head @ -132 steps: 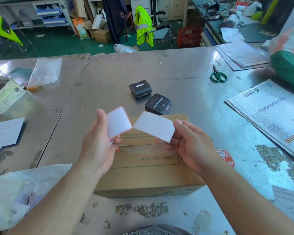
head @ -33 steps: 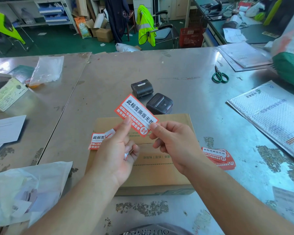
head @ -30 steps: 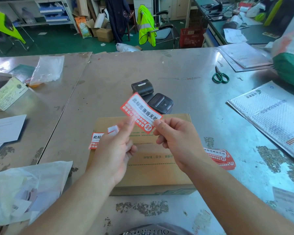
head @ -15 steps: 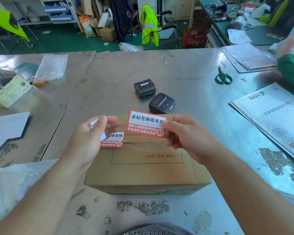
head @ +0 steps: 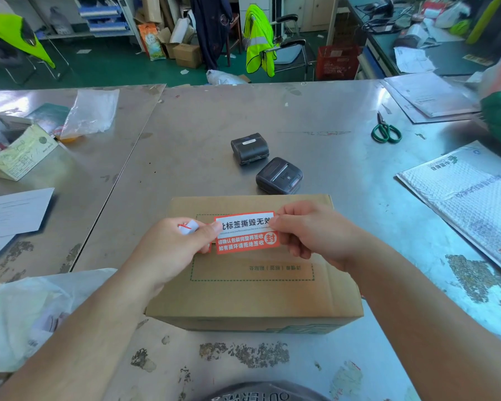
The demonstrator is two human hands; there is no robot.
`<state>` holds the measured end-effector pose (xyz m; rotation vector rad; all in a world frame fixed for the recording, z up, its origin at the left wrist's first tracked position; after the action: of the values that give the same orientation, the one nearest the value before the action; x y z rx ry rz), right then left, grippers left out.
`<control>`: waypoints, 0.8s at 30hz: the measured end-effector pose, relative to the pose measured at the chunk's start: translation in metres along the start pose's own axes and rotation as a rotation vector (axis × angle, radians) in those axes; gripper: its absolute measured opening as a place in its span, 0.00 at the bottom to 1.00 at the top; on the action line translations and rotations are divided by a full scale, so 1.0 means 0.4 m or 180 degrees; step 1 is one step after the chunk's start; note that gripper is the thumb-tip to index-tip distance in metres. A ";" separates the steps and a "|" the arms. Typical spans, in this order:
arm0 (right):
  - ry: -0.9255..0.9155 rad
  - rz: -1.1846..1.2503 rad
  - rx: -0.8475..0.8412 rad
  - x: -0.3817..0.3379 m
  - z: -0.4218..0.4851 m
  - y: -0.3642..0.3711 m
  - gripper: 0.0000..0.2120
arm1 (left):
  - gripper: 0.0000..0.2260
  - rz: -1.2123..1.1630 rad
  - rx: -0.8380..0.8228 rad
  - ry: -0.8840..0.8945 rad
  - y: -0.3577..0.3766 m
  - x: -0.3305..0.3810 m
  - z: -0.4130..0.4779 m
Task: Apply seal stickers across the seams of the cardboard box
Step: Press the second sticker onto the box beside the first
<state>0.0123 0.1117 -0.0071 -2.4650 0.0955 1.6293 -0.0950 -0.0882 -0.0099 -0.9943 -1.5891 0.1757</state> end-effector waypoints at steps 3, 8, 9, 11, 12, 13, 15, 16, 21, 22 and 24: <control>0.0058 -0.0065 0.0030 -0.002 0.008 0.000 0.09 | 0.14 -0.0035 0.0014 0.0040 0.005 0.003 0.006; 0.0216 -0.0287 0.0269 -0.001 0.032 0.009 0.14 | 0.14 0.0078 0.0123 -0.0058 0.004 0.006 0.020; 0.0251 -0.0403 0.0316 0.000 0.036 0.012 0.14 | 0.15 0.0153 0.0166 -0.0065 0.001 0.008 0.022; 0.0330 -0.0764 0.0394 0.001 0.039 0.017 0.14 | 0.17 0.0315 0.0235 -0.0056 -0.002 0.012 0.025; 0.0354 -0.0961 0.0413 0.001 0.039 0.019 0.14 | 0.18 0.0405 0.0259 -0.0052 -0.003 0.013 0.027; 0.0353 -0.1139 0.0417 0.000 0.039 0.023 0.15 | 0.19 0.0509 0.0287 -0.0048 -0.004 0.014 0.029; 0.0321 -0.1405 0.0444 0.002 0.043 0.031 0.17 | 0.20 0.0736 0.0333 -0.0033 -0.004 0.013 0.033; 0.0318 -0.1516 0.0483 0.005 0.046 0.035 0.17 | 0.20 0.0847 0.0350 -0.0019 -0.003 0.013 0.034; 0.0334 -0.1948 0.0725 0.020 0.063 0.040 0.15 | 0.20 0.1221 0.0466 0.0098 0.002 0.020 0.034; 0.0327 -0.1977 0.0763 0.021 0.066 0.039 0.15 | 0.20 0.1265 0.0484 0.0112 0.004 0.022 0.033; 0.0310 -0.2014 0.0811 0.022 0.069 0.035 0.16 | 0.20 0.1373 0.0528 0.0111 0.008 0.024 0.031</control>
<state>-0.0114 0.1034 -0.0274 -2.0786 -0.3978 1.1454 -0.1036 -0.0746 -0.0084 -1.1903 -1.2878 0.5740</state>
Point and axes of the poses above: each hand's wrist, its own z-axis towards the middle knuckle, its own y-axis out of the palm, x = y × z, the point moved 5 cm from there along z, towards the middle knuckle, and after that the axes turned 7 degrees about z, right-handed, at the moved point
